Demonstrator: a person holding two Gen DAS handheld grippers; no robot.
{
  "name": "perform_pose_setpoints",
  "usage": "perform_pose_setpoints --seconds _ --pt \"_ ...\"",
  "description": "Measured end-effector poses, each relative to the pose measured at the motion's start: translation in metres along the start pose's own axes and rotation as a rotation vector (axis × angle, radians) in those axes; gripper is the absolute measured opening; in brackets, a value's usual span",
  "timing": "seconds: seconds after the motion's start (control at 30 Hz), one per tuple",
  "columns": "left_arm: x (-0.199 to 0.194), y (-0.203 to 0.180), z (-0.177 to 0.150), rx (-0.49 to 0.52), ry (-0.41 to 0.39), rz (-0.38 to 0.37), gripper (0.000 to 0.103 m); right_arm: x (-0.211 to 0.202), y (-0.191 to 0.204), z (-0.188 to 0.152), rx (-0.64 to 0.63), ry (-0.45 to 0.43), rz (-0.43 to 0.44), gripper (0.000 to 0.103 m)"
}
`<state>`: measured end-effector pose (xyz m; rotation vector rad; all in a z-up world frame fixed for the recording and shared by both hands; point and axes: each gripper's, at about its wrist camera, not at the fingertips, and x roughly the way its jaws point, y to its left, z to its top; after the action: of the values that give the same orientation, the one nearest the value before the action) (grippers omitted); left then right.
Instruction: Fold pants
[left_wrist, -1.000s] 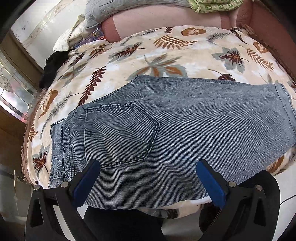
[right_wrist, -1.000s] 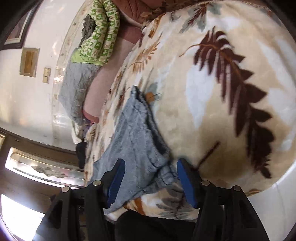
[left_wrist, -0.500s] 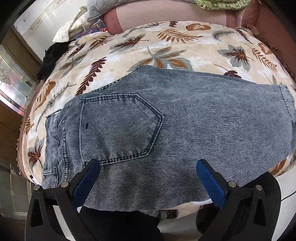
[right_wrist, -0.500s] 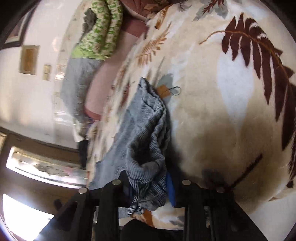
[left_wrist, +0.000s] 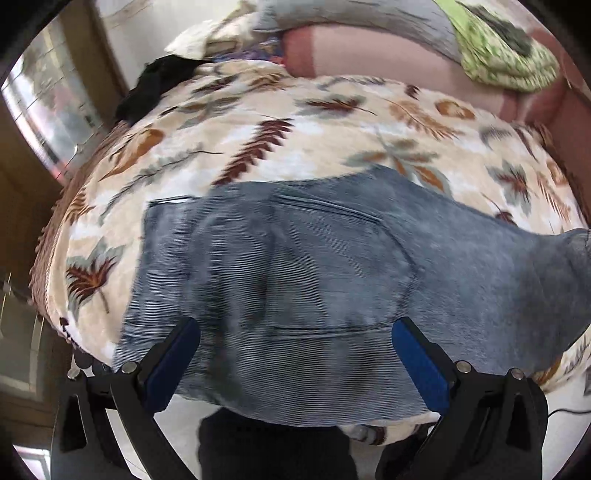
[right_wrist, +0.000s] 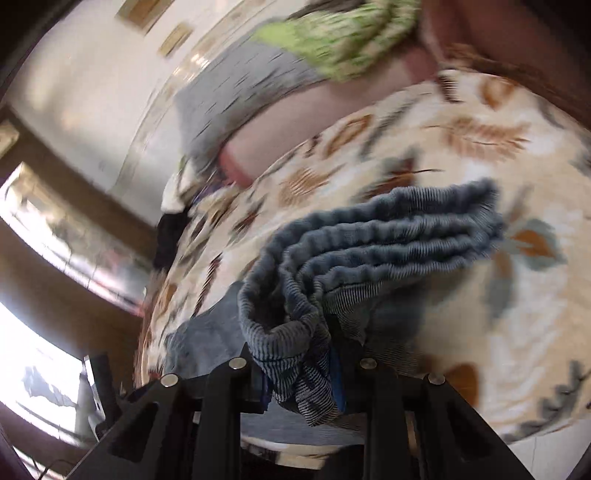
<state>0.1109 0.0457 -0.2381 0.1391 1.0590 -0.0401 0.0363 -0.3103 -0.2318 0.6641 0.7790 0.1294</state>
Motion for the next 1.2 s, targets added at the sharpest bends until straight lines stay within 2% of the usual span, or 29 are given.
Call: perform_pose_setpoints --seconds 0.13,0.17,0.23,0.27,0.33,0.37,0.5,0.6,0.67,0.73,0.77,0.8,0.87,0.93,1.0,1.07,1.13,1.2 --pt "-0.002 0.029 0.002 -0.049 -0.024 0.017 0.103 0.04 0.046 -0.02 -0.067 0.093 0.046 0.026" --pt "-0.002 0.036 0.002 -0.061 -0.025 0.019 0.103 0.054 0.057 -0.027 -0.084 0.13 0.051 0.029" --pt "0.001 0.047 0.001 -0.083 -0.022 0.023 0.103 0.081 0.068 -0.04 -0.089 0.213 0.042 0.043" --pt "0.002 0.051 0.001 -0.092 -0.018 0.024 0.103 0.095 0.073 -0.048 -0.094 0.274 0.035 0.057" --pt "0.004 0.058 -0.001 -0.109 -0.013 0.025 0.103 0.108 0.078 -0.062 -0.109 0.344 0.089 0.06" --pt "0.006 0.059 -0.001 -0.112 -0.013 0.027 0.103 0.109 0.078 -0.064 -0.118 0.352 0.1 0.06" --pt "0.006 0.047 -0.001 -0.091 -0.015 0.018 0.103 0.091 0.063 -0.056 -0.126 0.273 0.071 0.064" --pt "0.002 0.02 0.001 -0.036 -0.027 -0.019 0.103 0.076 0.042 -0.045 -0.088 0.198 0.044 0.063" --pt "-0.001 -0.005 0.003 0.016 -0.033 -0.039 0.103 0.074 0.023 -0.042 -0.061 0.193 0.002 0.063" --pt "0.0 -0.035 0.003 0.082 -0.044 -0.058 0.103 0.088 0.004 -0.041 -0.025 0.225 -0.048 0.061" --pt "0.002 -0.049 0.002 0.118 -0.048 -0.053 0.103 0.096 -0.012 -0.045 0.023 0.262 -0.065 0.053" --pt "0.006 -0.06 0.003 0.148 -0.043 -0.038 0.103 0.096 -0.02 -0.047 0.061 0.256 -0.051 0.049" --pt "0.017 -0.084 0.001 0.207 -0.035 -0.023 0.103 0.09 -0.025 -0.046 0.082 0.238 -0.015 0.049" --pt "0.034 -0.102 -0.001 0.26 -0.008 0.035 0.103 0.08 -0.022 -0.043 0.061 0.214 -0.016 0.049" --pt "0.047 -0.107 -0.003 0.278 0.017 0.062 0.103 0.069 -0.019 -0.041 0.038 0.168 -0.009 0.049" --pt "0.05 -0.099 -0.004 0.241 0.041 0.036 0.103 0.061 -0.015 -0.041 -0.006 0.137 -0.037 0.049" --pt "0.046 -0.089 -0.002 0.213 0.047 0.023 0.103 0.064 -0.016 -0.044 -0.061 0.16 -0.128 0.049" --pt "0.036 -0.074 0.0 0.193 0.025 0.034 0.103 0.078 -0.015 -0.05 -0.075 0.206 -0.177 0.05"
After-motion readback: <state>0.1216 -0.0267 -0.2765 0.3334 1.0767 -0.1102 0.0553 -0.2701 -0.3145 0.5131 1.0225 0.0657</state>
